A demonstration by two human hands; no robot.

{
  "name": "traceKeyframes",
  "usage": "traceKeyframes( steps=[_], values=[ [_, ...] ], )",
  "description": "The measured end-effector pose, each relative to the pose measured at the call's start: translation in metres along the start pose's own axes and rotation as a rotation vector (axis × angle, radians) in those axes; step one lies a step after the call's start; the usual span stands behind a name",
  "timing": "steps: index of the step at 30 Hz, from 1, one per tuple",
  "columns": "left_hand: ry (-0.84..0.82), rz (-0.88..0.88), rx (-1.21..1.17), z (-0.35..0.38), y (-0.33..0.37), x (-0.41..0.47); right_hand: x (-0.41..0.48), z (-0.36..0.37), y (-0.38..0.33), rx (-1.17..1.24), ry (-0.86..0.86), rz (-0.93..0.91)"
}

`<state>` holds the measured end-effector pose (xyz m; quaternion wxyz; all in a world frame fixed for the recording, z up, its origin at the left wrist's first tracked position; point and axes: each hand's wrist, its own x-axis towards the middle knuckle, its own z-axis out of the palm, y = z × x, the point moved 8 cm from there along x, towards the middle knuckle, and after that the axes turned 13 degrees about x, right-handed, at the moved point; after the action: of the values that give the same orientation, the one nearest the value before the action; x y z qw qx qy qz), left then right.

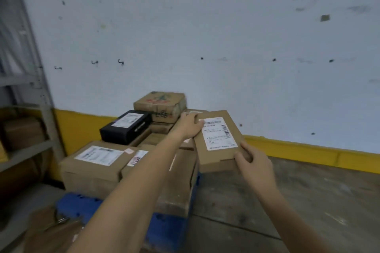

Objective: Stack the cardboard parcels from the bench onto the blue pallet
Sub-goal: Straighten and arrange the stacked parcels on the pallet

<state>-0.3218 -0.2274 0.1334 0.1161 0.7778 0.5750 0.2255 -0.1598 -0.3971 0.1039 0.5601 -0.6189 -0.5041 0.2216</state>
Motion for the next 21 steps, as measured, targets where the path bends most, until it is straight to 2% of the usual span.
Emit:
traceKeyframes(
  steps=[3, 10, 15, 21],
  values=[
    [-0.004, -0.022, -0.030, -0.024, -0.047, 0.007, 0.008, 0.053, -0.017, -0.004, -0.051, -0.034],
    [-0.007, 0.022, -0.095, -0.057, -0.146, 0.066, 0.047, 0.174, -0.039, -0.031, -0.033, -0.017],
    [-0.139, 0.073, -0.068, -0.046, -0.193, 0.119, 0.078, 0.247, -0.033, -0.058, 0.017, 0.078],
    [-0.261, 0.100, 0.010, -0.011, -0.213, 0.150, 0.093, 0.281, -0.004, -0.107, 0.048, 0.228]
  ],
)
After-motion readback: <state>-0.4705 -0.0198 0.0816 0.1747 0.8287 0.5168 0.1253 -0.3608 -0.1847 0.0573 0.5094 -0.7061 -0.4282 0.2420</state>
